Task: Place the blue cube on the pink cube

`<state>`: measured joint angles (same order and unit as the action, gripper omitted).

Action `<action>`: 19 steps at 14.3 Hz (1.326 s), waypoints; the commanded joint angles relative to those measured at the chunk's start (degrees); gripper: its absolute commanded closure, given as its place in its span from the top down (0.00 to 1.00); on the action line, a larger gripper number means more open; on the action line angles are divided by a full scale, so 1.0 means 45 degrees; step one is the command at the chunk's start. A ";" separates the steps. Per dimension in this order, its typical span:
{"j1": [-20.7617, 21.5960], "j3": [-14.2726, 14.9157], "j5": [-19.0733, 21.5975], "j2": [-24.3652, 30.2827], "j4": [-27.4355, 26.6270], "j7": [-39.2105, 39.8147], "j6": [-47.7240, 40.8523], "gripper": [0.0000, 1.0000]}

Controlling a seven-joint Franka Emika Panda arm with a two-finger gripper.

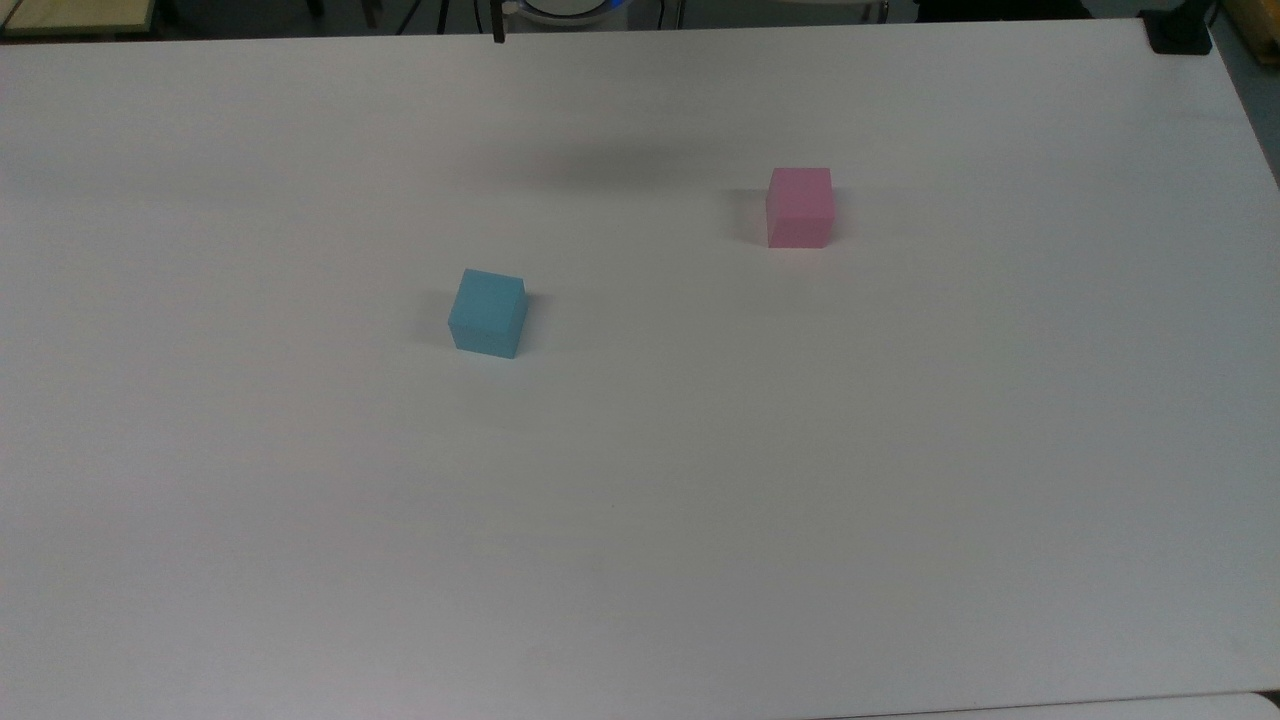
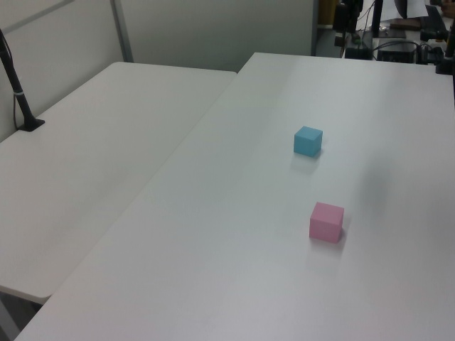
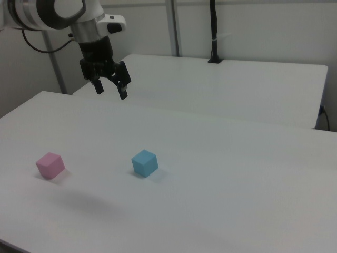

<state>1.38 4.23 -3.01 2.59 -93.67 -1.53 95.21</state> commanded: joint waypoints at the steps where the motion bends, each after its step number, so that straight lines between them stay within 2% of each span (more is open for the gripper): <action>1: 0.0123 -0.0023 -0.0307 -0.0088 0.0151 0.0242 0.0112 1.00; 19: 0.0357 -0.0043 -0.0406 -0.0263 0.0073 -0.0108 -0.0025 1.00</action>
<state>1.82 3.89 -3.87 1.99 -93.68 -1.31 95.21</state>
